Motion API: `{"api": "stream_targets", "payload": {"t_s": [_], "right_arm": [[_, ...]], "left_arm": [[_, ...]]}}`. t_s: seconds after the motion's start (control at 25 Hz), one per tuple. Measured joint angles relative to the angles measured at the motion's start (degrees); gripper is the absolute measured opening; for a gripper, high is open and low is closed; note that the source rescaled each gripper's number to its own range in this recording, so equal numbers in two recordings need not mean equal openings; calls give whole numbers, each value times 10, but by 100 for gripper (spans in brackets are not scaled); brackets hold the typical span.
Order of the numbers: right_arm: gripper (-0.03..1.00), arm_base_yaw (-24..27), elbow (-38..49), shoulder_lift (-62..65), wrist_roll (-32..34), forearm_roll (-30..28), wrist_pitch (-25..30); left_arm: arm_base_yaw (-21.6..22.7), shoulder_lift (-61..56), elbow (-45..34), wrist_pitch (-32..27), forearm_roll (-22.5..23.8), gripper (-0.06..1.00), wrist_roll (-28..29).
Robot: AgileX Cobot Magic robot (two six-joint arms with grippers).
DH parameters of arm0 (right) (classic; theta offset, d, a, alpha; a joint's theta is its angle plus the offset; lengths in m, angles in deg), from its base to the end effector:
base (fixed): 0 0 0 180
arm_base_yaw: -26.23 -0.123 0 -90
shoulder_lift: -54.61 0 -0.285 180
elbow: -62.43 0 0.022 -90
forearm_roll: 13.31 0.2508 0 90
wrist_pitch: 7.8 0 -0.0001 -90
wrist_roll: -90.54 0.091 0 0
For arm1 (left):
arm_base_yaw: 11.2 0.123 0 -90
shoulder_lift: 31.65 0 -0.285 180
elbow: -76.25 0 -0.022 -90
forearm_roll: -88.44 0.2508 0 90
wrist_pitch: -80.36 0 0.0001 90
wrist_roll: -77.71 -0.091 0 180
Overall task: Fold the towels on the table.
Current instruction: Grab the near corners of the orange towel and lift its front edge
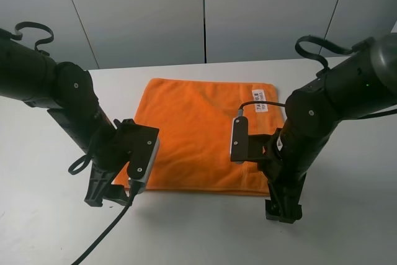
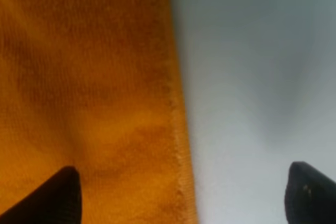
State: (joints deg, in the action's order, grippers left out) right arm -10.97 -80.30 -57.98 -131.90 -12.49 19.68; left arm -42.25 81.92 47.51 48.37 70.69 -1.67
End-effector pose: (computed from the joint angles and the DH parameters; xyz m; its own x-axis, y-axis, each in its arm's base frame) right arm 0.2056 0.1568 0.0894 -0.1915 -0.9807 -0.0391 -0.9809 0.1926 -0.0260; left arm 0.2455 -0.1650 0.1101 0.1030 0.9750 -0.1970 0.9945 -0.0972 0.0390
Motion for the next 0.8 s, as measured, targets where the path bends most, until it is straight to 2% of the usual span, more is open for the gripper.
{"api": "stream_targets", "payload": {"t_s": [0.08,0.24,0.8], "right_arm": [[100,0,0,0,0,0,0],[100,0,0,0,0,0,0],[100,0,0,0,0,-3,0]], "left_arm": [[-1,5,-2,16,19,99,28],[-1,5,-2,33,47,99,49],[-3,35,-2,65,58,99,71]]}}
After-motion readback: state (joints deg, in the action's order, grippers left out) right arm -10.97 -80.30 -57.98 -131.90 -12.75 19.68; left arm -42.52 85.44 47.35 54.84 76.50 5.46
